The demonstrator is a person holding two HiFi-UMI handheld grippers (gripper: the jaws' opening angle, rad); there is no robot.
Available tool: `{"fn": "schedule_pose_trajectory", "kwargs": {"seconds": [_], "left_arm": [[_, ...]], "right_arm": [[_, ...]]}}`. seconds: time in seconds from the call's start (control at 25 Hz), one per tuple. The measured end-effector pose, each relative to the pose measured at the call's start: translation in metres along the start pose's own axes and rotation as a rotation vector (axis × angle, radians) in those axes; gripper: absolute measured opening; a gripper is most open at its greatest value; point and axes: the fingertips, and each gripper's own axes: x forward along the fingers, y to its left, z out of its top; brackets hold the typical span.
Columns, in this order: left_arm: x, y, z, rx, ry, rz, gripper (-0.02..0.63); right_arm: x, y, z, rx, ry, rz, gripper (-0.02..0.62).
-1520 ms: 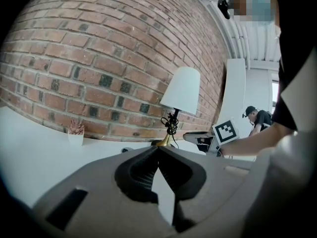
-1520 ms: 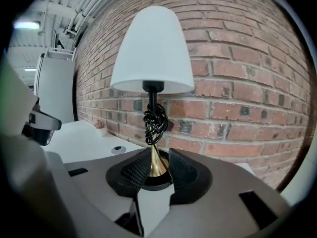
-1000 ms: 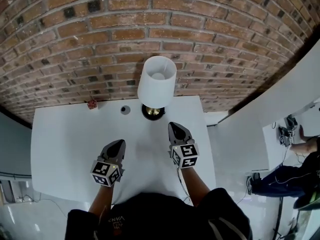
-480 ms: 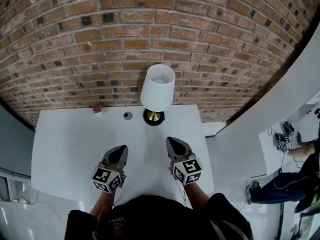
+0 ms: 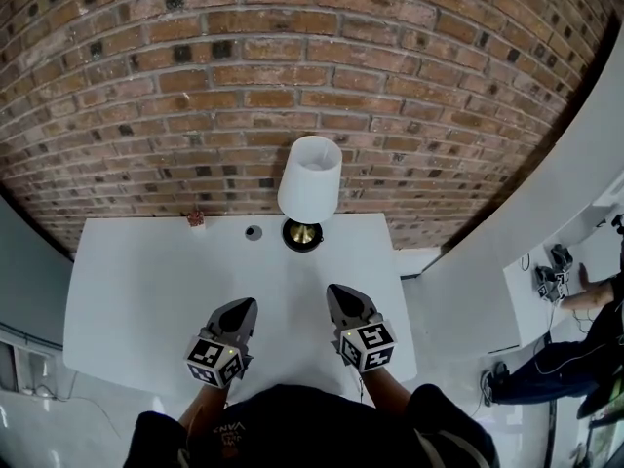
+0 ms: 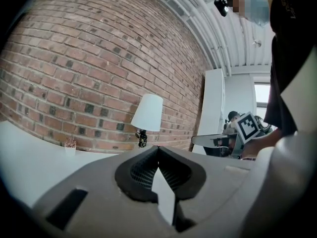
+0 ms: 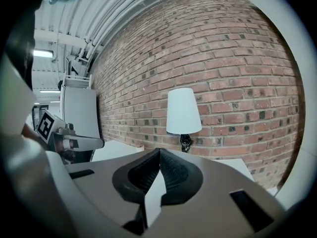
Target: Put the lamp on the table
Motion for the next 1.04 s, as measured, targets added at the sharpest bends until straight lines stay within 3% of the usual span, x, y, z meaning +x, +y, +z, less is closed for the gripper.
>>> {"fn": "schedule_pose_trajectory", "kwargs": {"seconds": [0.48, 1.04], "left_arm": [[0.002, -0.019, -0.006, -0.009, 0.033, -0.047, 0.000], [0.007, -0.020, -0.003, 0.000, 0.005, -0.047, 0.000]], "right_arm": [[-0.009, 0.001, -0.006, -0.023, 0.044, -0.013, -0.002], [-0.013, 0.004, -0.013, -0.011, 0.022, -0.033, -0.002]]}}
